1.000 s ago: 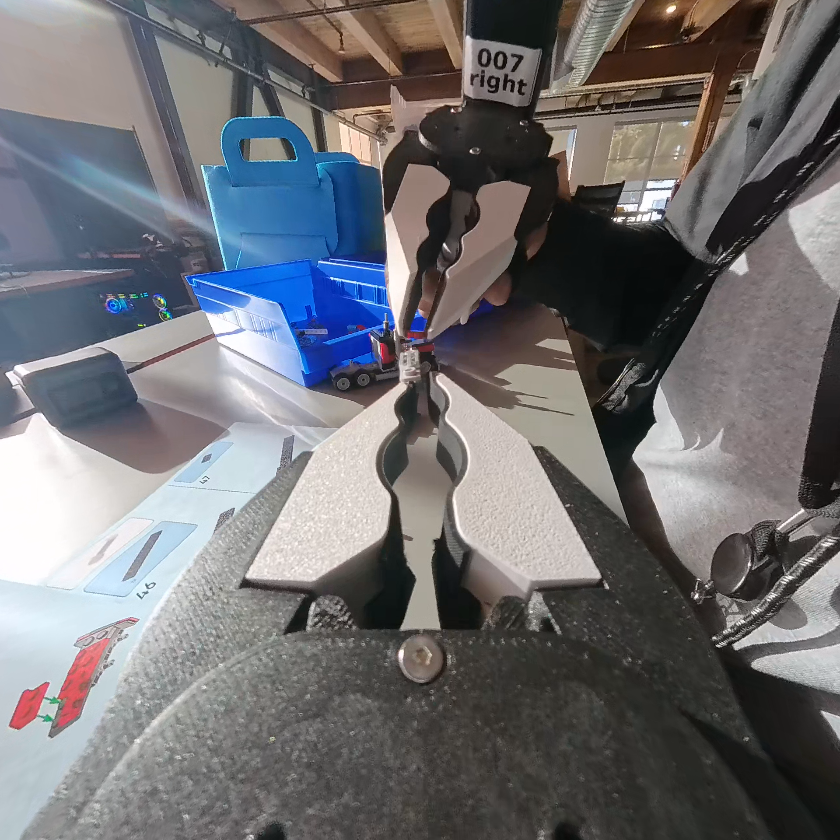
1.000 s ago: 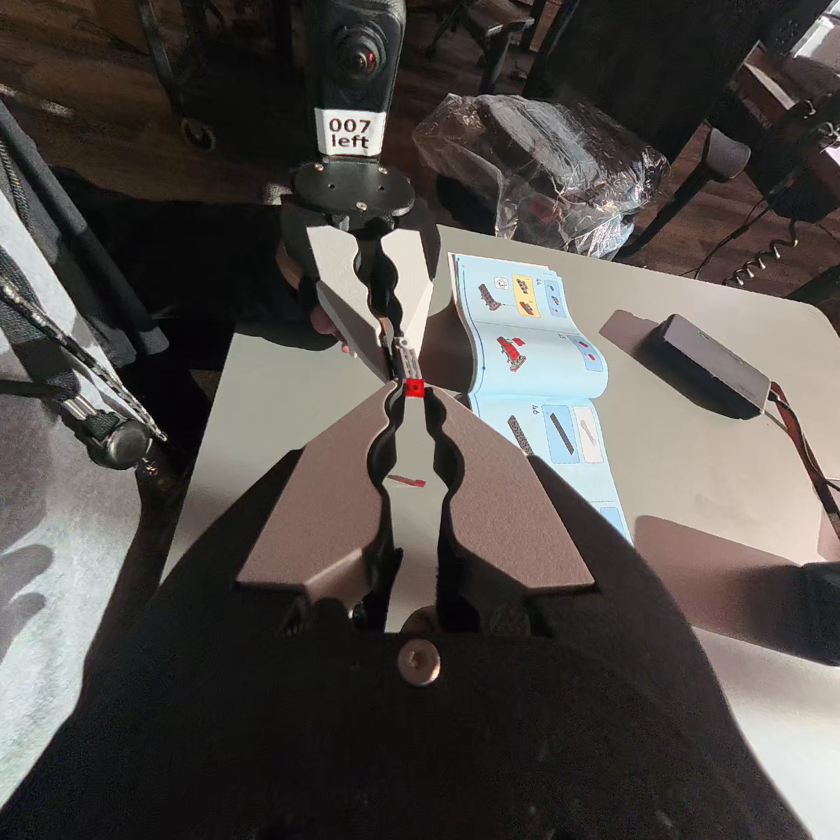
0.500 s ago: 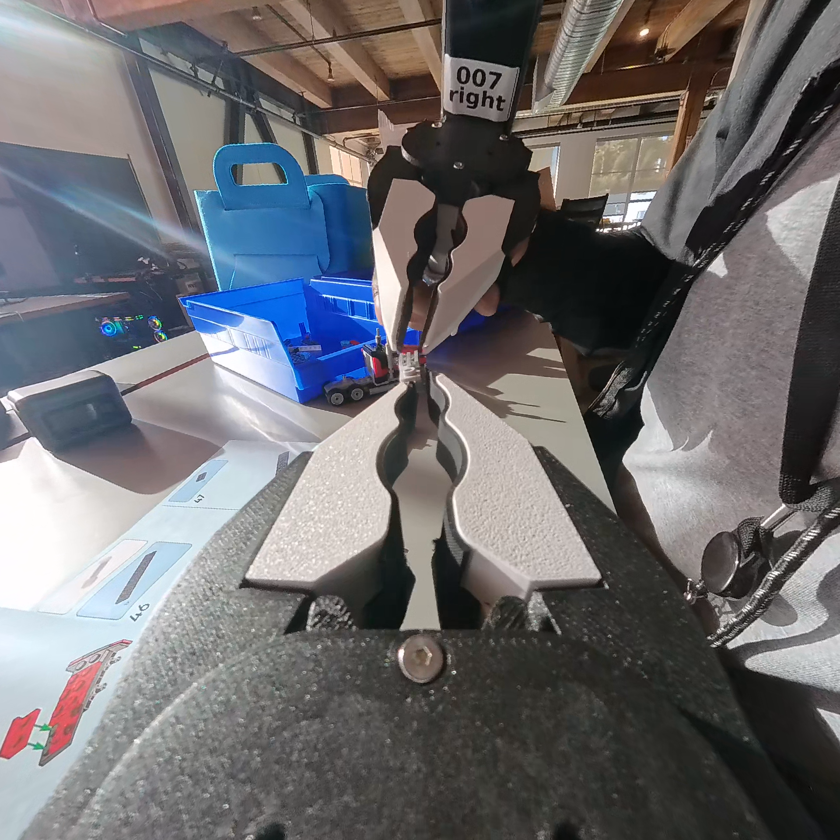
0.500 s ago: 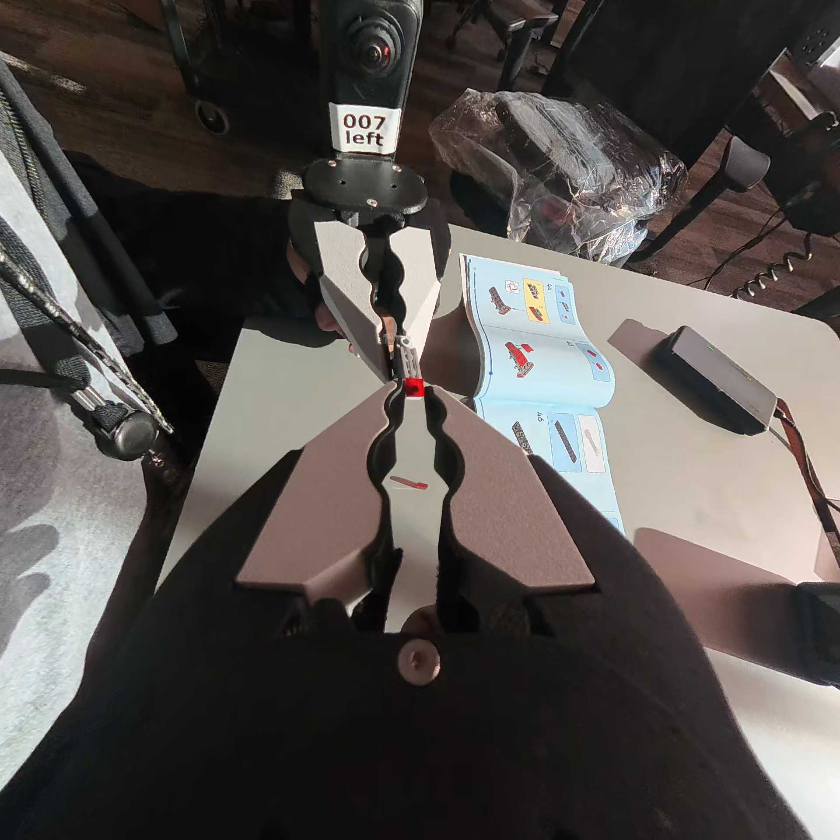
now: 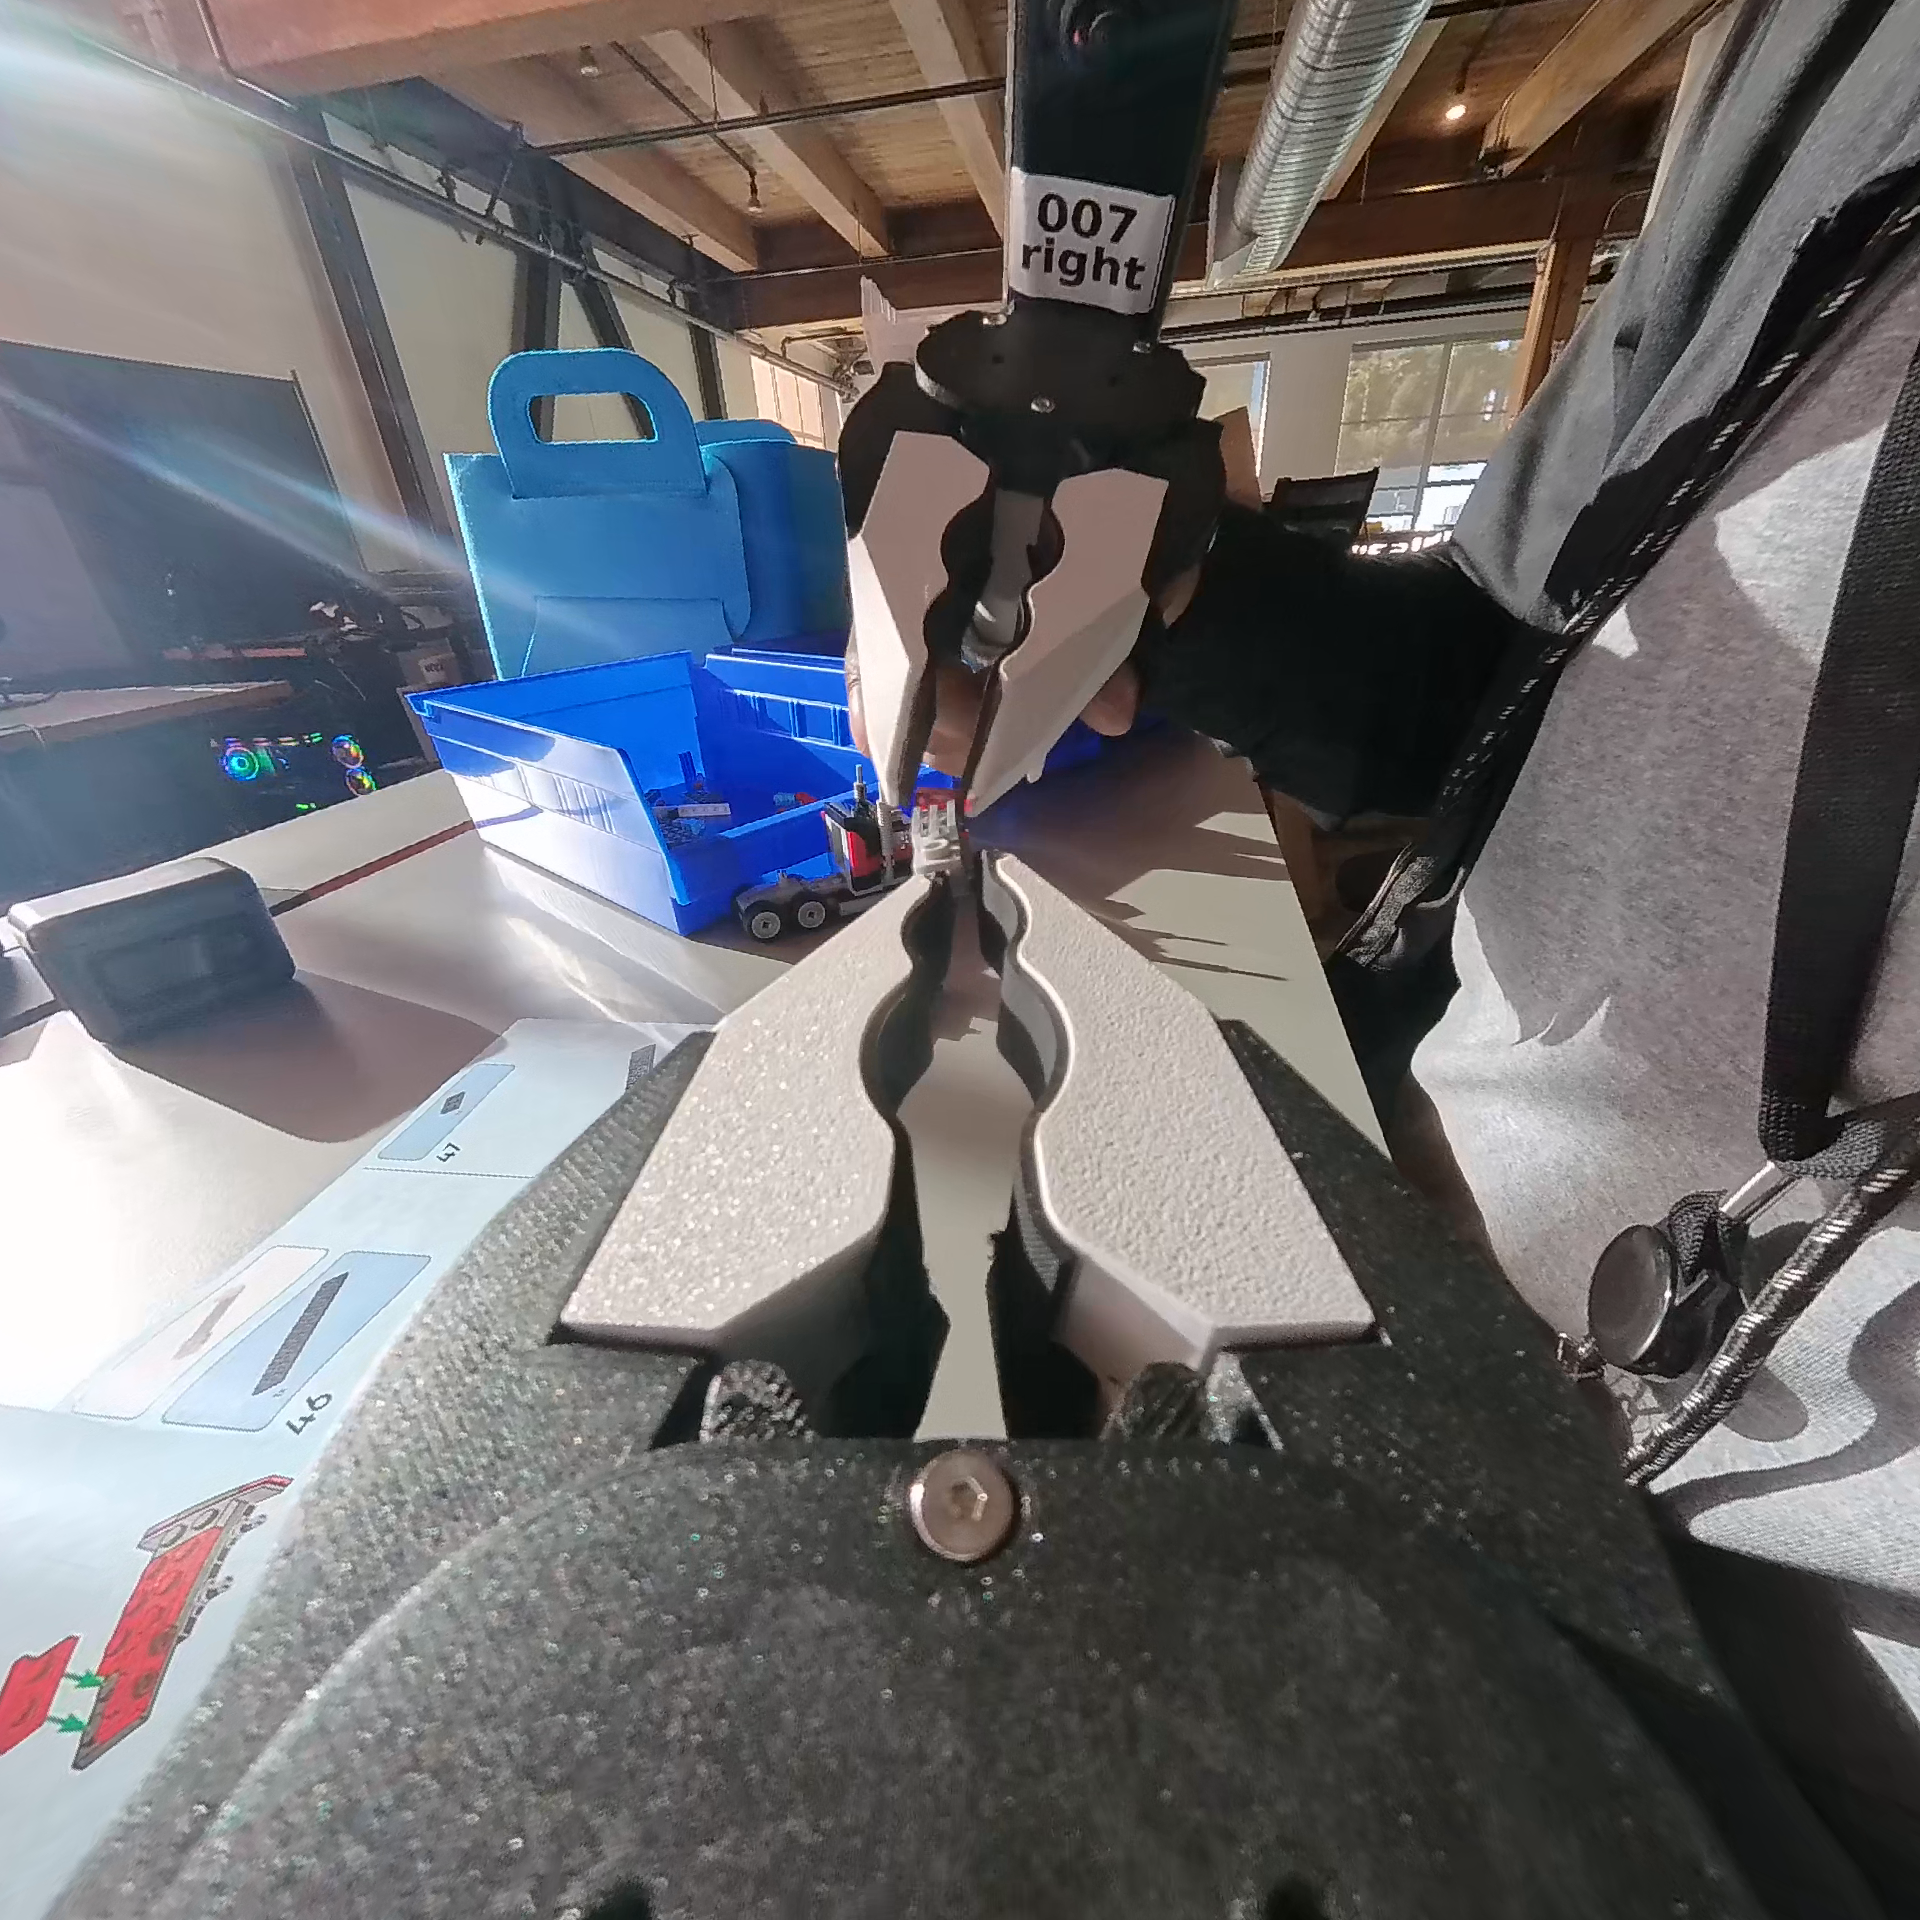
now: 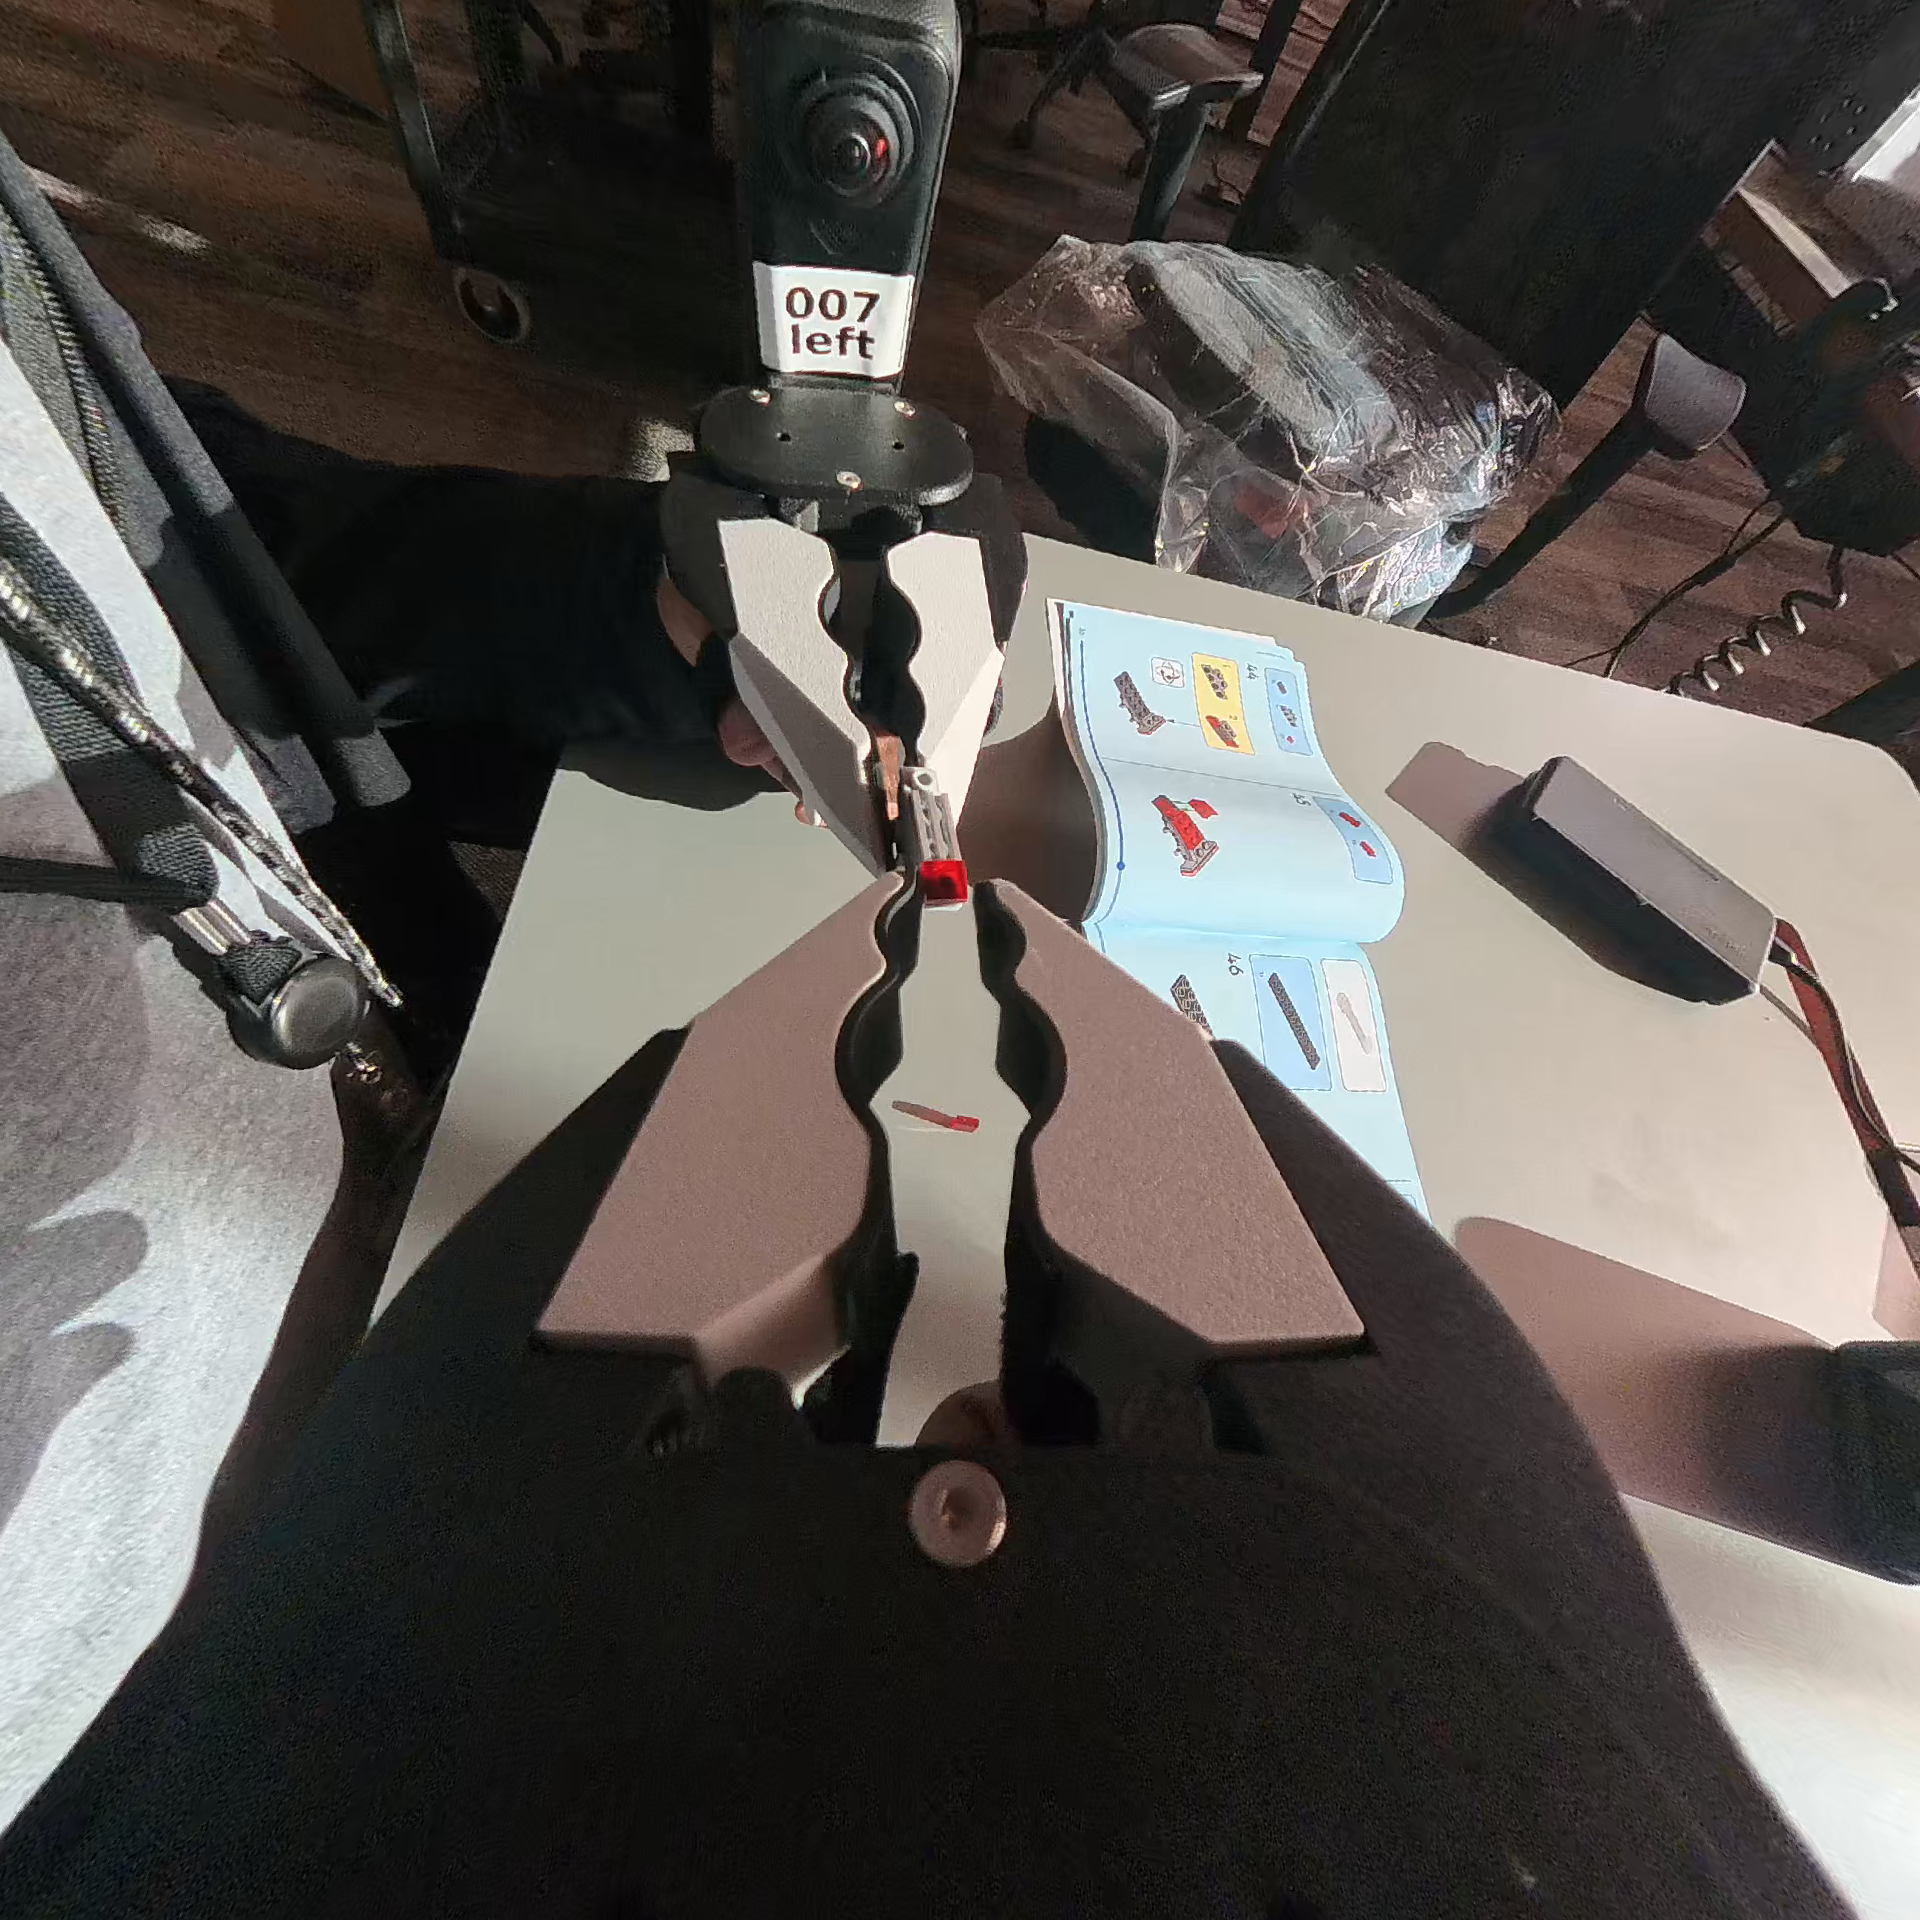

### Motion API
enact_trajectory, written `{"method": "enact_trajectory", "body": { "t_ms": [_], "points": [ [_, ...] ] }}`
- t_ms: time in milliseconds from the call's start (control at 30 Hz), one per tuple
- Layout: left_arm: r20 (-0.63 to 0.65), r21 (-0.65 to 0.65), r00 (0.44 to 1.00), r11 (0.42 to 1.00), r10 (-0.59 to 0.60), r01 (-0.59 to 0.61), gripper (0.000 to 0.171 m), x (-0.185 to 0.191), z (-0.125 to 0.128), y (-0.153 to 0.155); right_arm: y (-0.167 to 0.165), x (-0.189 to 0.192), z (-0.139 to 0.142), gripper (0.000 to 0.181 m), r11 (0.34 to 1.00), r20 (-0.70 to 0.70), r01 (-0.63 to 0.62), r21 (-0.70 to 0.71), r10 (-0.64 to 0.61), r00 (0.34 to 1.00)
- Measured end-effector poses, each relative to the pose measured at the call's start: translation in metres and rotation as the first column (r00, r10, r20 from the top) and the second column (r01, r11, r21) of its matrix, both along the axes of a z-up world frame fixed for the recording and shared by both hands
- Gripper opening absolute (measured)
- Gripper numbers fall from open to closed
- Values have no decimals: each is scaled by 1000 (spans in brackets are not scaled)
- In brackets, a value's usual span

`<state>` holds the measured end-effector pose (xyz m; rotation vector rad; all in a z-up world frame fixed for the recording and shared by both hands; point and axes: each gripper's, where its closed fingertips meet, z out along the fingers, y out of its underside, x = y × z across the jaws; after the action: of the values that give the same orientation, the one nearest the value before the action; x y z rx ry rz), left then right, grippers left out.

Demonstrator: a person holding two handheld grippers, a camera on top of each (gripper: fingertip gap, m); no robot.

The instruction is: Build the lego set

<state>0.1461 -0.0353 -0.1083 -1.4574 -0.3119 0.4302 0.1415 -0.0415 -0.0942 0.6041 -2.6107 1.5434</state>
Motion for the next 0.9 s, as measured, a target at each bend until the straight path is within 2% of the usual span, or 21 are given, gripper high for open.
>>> {"method": "enact_trajectory", "body": {
  "t_ms": [533,667,767,833,900],
  "points": [
    [6,16,1000,1000,3,-3,5,-1,2,-1,0,-1,1,17,1000,48,12,-22,-11,999],
    [1,23,1000,1000,8,-8,5,-1,3,-3,4,-3,1,29,998,168,59,-23,-54,984],
    [-5,27,1000,1000,9,-9,6,-1,5,-3,9,-3,-1,33,991,408,129,-18,-110,906],
    [-11,31,1000,999,9,-8,5,0,6,-3,10,-4,-4,34,981,591,195,2,-158,791],
    [-17,31,1000,999,7,-6,6,1,7,-3,10,-1,-3,35,971,750,237,18,-170,640]
  ]
}}
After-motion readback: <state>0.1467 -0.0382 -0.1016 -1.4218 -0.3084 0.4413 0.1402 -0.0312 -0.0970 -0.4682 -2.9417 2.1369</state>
